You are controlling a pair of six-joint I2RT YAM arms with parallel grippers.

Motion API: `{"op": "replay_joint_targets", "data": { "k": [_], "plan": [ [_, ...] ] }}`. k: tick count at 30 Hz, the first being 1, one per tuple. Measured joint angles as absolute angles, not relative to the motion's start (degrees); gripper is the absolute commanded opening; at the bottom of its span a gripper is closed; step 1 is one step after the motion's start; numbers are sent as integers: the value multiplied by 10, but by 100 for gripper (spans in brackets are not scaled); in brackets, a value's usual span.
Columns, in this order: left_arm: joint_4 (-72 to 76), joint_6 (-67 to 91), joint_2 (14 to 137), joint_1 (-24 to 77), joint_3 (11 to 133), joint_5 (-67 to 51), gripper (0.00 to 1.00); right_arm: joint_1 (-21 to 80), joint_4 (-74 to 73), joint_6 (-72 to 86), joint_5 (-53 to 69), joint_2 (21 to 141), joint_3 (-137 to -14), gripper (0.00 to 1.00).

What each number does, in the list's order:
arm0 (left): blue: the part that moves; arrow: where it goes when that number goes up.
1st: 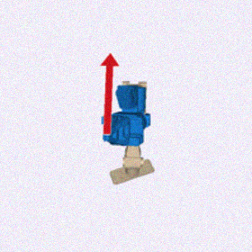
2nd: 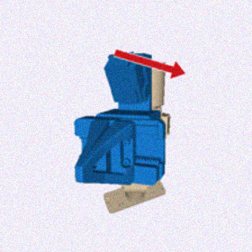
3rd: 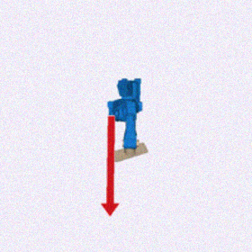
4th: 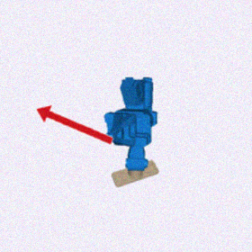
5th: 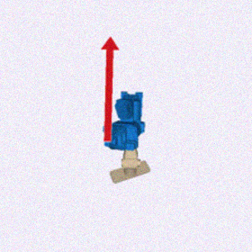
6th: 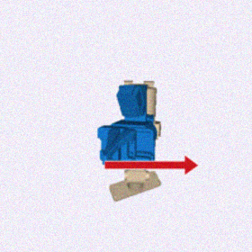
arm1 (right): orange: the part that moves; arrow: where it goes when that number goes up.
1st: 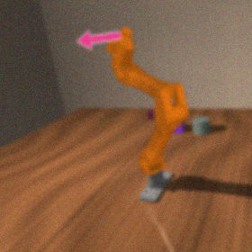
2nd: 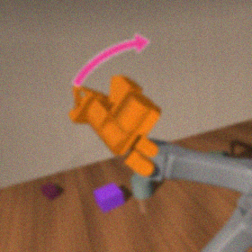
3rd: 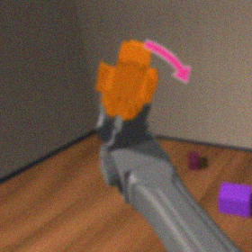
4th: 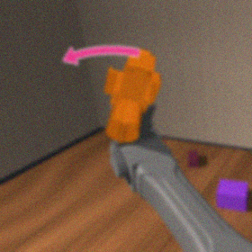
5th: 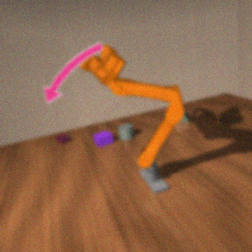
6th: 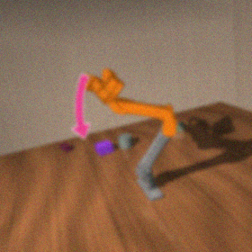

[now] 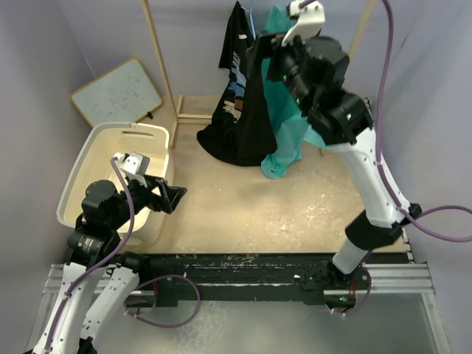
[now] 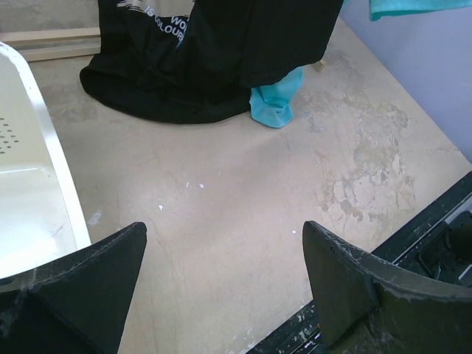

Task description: Remove the t-shirt from the hanger

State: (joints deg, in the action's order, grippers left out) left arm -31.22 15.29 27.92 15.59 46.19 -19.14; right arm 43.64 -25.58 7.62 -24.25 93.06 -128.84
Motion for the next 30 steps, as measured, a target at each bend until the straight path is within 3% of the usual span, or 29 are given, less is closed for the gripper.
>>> {"op": "replay_joint_targets", "data": {
  "k": [7,13,20,30],
  "plan": [
    [-312,152,286,156,462,-192,89,315,-365,95,-215,1062,-1488,83],
    [-314,152,288,156,462,-191,88,305,-379,100,-195,1063,-1443,80],
    [-314,152,290,156,462,-191,88,300,-377,110,-150,1068,-1438,67],
    [-314,152,290,156,462,-191,88,300,-372,120,-108,1079,-1438,63]
  ]
}}
